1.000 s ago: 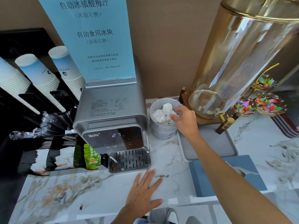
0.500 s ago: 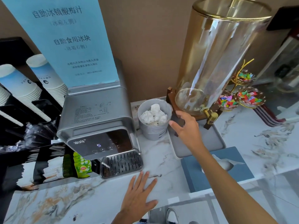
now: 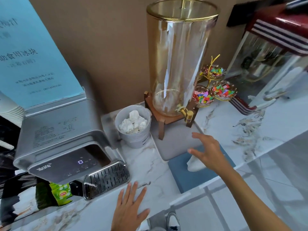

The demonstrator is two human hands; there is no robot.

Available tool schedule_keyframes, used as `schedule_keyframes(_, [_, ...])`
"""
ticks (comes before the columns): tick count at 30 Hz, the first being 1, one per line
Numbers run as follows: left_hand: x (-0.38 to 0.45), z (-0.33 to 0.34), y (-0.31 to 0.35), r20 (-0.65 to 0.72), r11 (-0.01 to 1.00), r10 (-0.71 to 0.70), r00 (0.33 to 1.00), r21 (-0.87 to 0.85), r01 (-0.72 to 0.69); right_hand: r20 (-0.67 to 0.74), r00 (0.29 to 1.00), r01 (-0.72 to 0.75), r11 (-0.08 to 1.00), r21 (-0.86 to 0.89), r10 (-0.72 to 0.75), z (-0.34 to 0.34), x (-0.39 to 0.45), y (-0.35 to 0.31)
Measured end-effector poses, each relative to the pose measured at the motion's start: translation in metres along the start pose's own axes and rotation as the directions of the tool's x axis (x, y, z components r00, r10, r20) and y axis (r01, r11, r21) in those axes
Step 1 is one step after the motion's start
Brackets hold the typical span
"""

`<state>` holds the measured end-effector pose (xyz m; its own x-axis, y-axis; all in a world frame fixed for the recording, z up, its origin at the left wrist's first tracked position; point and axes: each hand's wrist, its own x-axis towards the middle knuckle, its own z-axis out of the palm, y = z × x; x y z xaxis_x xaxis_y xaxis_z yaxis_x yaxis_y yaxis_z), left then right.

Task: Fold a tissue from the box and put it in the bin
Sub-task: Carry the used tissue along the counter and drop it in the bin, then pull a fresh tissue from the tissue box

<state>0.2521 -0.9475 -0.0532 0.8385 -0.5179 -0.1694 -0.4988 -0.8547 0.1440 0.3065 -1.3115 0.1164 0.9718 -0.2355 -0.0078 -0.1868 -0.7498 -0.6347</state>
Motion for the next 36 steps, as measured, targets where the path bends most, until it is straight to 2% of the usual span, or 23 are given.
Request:
schedule_keyframes(3, [-0.002, 0.002, -0.002, -0.040, 1.000, -0.019, 0.999, -0.016, 0.018, 0.078, 0.995, -0.062, 0.996, -0.070, 0.067, -0.001, -0.008, 0.021])
schedule_keyframes(8, [-0.019, 0.001, -0.006, -0.046, 0.986, -0.137, 0.990, -0.098, 0.132, 0.053, 0.997, -0.032, 0.958, -0.286, 0.049, 0.002, -0.016, 0.046])
schedule_keyframes(13, [-0.040, 0.001, -0.003, -0.098, 0.956, -0.287, 0.953, -0.086, 0.280, -0.009, 1.000, -0.012, 0.959, -0.283, 0.010, 0.008, -0.013, 0.063])
schedule_keyframes(16, [-0.048, 0.003, 0.002, -0.137, 0.914, -0.405, 0.904, -0.087, 0.396, 0.001, 0.999, 0.043, 0.952, -0.302, -0.044, 0.011, -0.007, 0.066])
schedule_keyframes(19, [-0.056, 0.004, 0.005, -0.151, 0.880, -0.475, 0.867, -0.100, 0.465, 0.010, 0.995, 0.097, 0.959, -0.267, -0.098, 0.009, -0.001, 0.060])
schedule_keyframes(24, [-0.066, 0.004, 0.004, -0.173, 0.869, -0.496, 0.851, -0.101, 0.485, 0.003, 0.969, 0.243, 0.958, -0.153, -0.246, -0.005, 0.006, 0.038])
schedule_keyframes(32, [-0.069, 0.005, -0.002, -0.177, 0.853, -0.522, 0.834, -0.124, 0.507, -0.069, 0.958, 0.278, 0.960, -0.016, -0.279, -0.022, 0.004, -0.032])
schedule_keyframes(36, [-0.070, 0.005, -0.002, -0.158, 0.858, -0.509, 0.846, -0.169, 0.485, -0.043, 0.939, 0.341, 0.940, 0.003, -0.340, -0.021, 0.003, -0.068])
